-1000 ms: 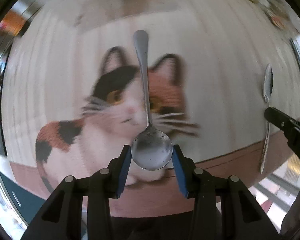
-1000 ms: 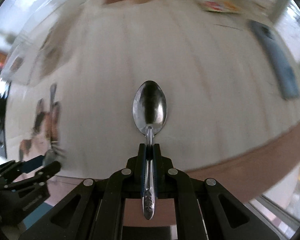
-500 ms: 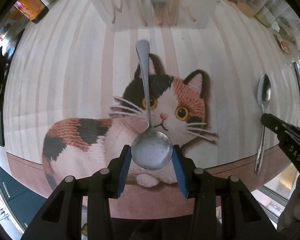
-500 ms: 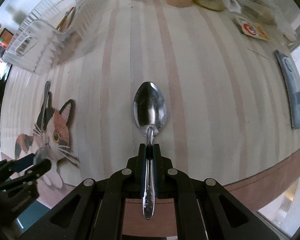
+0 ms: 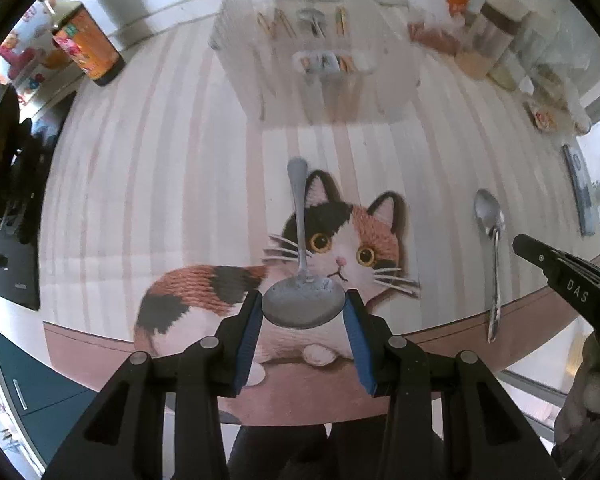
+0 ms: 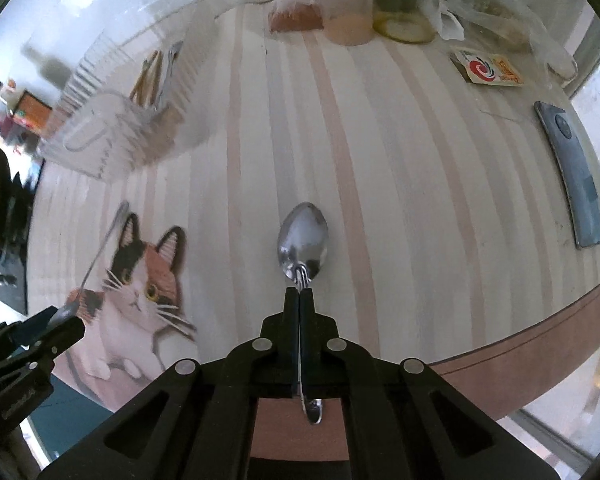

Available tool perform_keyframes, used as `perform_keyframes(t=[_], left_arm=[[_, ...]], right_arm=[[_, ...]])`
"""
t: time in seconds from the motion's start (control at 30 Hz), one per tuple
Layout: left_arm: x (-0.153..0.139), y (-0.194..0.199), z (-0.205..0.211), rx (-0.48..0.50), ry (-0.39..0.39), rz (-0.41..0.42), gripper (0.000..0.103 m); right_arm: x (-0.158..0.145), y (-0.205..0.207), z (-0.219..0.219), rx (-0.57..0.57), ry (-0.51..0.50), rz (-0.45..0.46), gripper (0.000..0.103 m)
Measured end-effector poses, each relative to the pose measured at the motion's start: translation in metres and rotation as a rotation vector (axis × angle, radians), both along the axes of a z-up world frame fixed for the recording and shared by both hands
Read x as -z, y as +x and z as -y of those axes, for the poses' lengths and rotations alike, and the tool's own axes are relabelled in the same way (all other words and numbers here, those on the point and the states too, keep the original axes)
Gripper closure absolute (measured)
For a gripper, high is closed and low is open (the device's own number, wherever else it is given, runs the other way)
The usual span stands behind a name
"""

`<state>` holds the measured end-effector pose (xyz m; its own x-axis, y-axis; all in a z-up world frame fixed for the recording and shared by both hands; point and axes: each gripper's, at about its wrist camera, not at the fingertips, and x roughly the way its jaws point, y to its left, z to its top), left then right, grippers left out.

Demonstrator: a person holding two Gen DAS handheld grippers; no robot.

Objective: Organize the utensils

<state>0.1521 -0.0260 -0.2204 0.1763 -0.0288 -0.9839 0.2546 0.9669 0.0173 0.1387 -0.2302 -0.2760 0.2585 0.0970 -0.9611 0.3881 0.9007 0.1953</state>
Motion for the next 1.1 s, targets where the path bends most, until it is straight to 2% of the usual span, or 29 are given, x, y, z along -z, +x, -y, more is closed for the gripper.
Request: perform_keyframes(t=[0.2,0.27,0.33,0.4,0.43,0.53,0.57,0.6,0.63,0.7,0.73,0.77,0.97,1.1], left_arm=[[-0.023,-0.01,-0.005,-0.038,-0.013,0.031,0.065],[-0.013,0.005,0.003,-0.044,-0.009,0.038,0.065],[-0.006,0.006,0.006,-0.054,-0.003,0.032,0.065],[0.003,0.006,0.001,-0.069,0.0,0.016,0.065],[0.008,0.005,-0.001,-0.075,0.001,0.006,0.065],[0.013,0.002,-0.006,-0.085,0.004,-0.006,0.066],[0.013,0.001,-0.007,-0.087,0.005,-0.005,0.066],[0.012,0.0,-0.008,-0.087,0.007,-0.002,0.066],[0.01,-0.001,-0.008,-0.085,0.008,0.003,0.066],[0.006,-0.002,-0.009,-0.083,0.01,0.018,0.066],[0.003,-0.002,-0.01,-0.082,0.01,0.026,0.076],[0.0,-0.001,-0.01,-0.076,0.008,0.031,0.102],[-0.01,0.002,-0.016,-0.08,-0.012,0.043,0.101],[0.003,0.004,-0.04,-0.167,-0.135,-0.051,0.099]], right_arm=[[-0.014,0.007,0.016,0.01,0.075,0.024,0.103],[-0.005,0.013,0.02,0.036,0.114,0.013,0.102],[0.007,0.019,0.02,0.024,0.099,-0.047,0.096],[0.019,0.019,0.018,0.02,0.122,-0.076,0.078],[0.025,0.019,0.016,0.018,0.121,-0.09,0.075],[0.042,0.022,0.005,-0.015,0.082,-0.141,0.074],[0.04,0.021,0.001,-0.021,0.054,-0.121,0.076],[0.041,0.022,-0.006,-0.044,0.019,-0.127,0.093],[0.042,0.022,-0.008,-0.047,0.005,-0.133,0.097],[0.042,0.02,-0.012,-0.043,-0.002,-0.12,0.097],[0.042,0.019,-0.014,-0.045,-0.001,-0.116,0.098],[0.041,0.018,-0.016,-0.047,-0.002,-0.108,0.1],[0.025,0.017,-0.027,-0.061,0.007,-0.054,0.101],[0.018,0.022,-0.025,-0.058,0.019,-0.039,0.101]])
